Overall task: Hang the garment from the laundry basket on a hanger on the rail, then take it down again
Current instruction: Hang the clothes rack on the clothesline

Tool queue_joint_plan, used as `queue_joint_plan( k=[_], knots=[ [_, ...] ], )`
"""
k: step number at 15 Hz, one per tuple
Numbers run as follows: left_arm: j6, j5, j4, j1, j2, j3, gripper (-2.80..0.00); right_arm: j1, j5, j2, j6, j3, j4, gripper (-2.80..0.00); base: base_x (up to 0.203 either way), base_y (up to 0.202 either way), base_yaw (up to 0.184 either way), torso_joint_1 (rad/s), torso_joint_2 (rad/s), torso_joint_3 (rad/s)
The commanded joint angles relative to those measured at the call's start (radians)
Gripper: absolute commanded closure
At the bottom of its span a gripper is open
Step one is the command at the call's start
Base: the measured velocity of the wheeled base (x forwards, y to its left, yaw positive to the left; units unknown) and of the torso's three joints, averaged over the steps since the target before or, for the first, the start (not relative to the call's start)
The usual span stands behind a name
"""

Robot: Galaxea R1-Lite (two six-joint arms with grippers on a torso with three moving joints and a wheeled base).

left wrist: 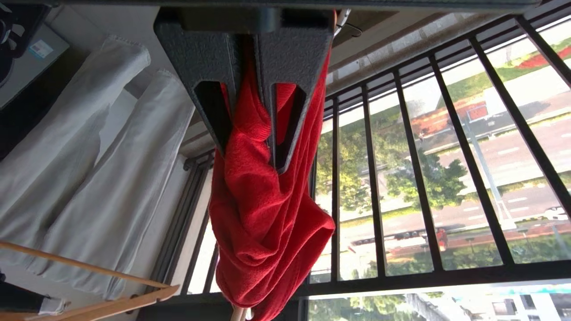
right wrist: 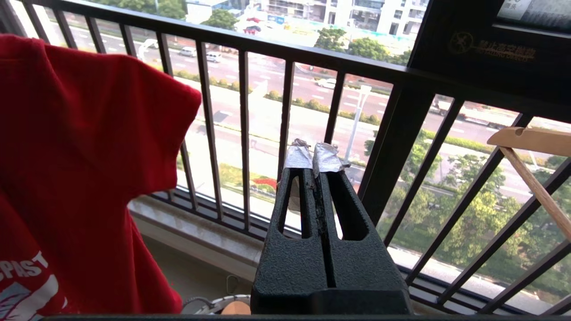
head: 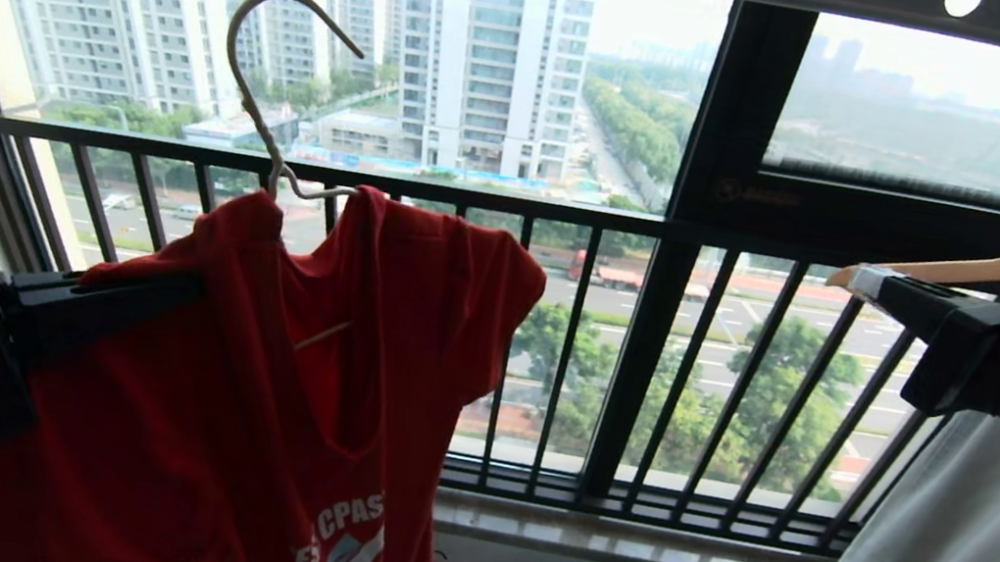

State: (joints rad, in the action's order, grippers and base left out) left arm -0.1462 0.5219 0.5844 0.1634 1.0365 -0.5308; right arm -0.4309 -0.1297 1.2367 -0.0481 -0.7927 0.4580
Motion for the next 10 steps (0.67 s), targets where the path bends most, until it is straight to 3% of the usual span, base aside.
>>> queue_joint_plan(
  k=[1,10],
  knots=[
    [0.0,0.008,-0.006,0.012,-0.025,-0.026,0.0,0.0,-0.001,-0.006,-0.008,0.006,0.002,0.0,0.0,0.0,0.0,0.156,-0.3,-0.161],
    [-0.002,0.01,-0.006,0.147,-0.006,-0.022,0.0,-0.005,0.001,-0.008,-0.024,0.006,0.005,0.0,0.0,0.0,0.0,0.142,-0.29,-0.153]
  ],
)
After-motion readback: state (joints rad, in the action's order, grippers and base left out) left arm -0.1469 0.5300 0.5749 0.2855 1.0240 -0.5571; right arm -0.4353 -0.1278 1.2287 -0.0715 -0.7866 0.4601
